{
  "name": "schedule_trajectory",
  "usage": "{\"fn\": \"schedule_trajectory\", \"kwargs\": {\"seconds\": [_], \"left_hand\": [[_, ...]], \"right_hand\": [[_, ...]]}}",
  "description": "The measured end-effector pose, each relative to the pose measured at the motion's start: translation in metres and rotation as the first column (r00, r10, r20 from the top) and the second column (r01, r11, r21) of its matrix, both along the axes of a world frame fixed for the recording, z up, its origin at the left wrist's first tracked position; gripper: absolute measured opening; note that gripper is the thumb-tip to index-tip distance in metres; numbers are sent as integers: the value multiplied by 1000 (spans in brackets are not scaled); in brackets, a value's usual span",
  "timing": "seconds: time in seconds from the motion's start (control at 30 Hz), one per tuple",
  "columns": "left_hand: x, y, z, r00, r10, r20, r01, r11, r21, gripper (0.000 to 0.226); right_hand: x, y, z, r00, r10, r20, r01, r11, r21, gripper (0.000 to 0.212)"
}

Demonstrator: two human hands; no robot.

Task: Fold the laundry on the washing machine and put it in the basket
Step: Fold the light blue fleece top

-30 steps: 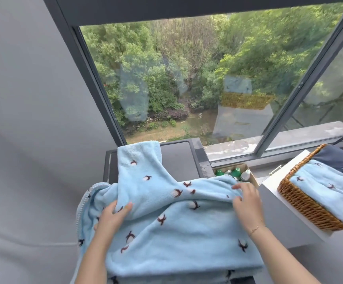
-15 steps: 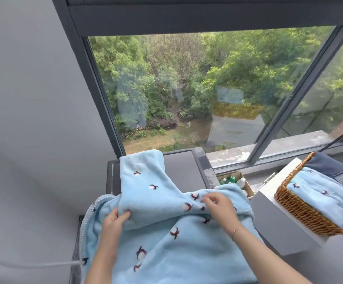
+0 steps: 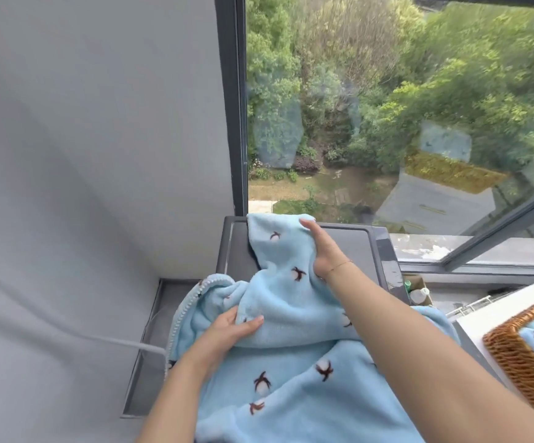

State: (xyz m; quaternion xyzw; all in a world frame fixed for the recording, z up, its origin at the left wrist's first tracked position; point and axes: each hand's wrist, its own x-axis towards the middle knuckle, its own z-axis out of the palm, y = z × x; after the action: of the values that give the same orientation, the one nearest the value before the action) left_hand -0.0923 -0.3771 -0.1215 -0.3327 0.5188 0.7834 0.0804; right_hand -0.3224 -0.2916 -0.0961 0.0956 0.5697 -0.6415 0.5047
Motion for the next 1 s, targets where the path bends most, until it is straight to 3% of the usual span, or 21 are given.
{"fn": "schedule_trajectory", "kwargs": {"seconds": [0.07,0.13,0.23,0.33,0.43,0.5,0.57,0.63,0.67,0.77,0.9,1.0], "left_hand": [[0,-2,-1,1000,-24,10,24,1000,19,48],[1,-5,1,996,-83,30,82,996,22,43],[3,-2,5,962,-267,52,271,955,-117,38],[2,7,9,941,-335,54,338,915,-219,28],[2,14,15,919,-391,59,389,869,-306,36],[3,19,20,864,-485,135,487,738,-467,49],[-2,26,32,799,-529,285,574,531,-623,69],[-10,36,51,778,-547,309,577,427,-697,81],[-14,41,59,766,-583,273,570,418,-707,80],[-17,57,71,696,-701,156,591,437,-678,46],[2,61,69,645,-735,210,677,422,-604,39],[18,51,61,626,-737,253,712,408,-572,23]], "right_hand": [[3,13,5,984,-150,94,171,938,-301,52],[3,34,13,946,-278,166,324,808,-493,50],[3,77,30,921,-365,134,352,636,-687,51],[13,114,51,894,-440,83,351,575,-739,63],[34,144,75,881,-445,160,390,492,-779,51],[58,163,96,848,-515,127,441,550,-710,56],[84,177,114,833,-548,75,450,591,-670,64],[110,187,131,836,-549,12,400,593,-699,58],[122,190,137,830,-558,-10,389,590,-707,55],[147,197,149,779,-625,-41,409,557,-723,45],[175,226,157,700,-714,-25,439,458,-773,42],[192,255,150,631,-774,-50,501,456,-736,33]]}}
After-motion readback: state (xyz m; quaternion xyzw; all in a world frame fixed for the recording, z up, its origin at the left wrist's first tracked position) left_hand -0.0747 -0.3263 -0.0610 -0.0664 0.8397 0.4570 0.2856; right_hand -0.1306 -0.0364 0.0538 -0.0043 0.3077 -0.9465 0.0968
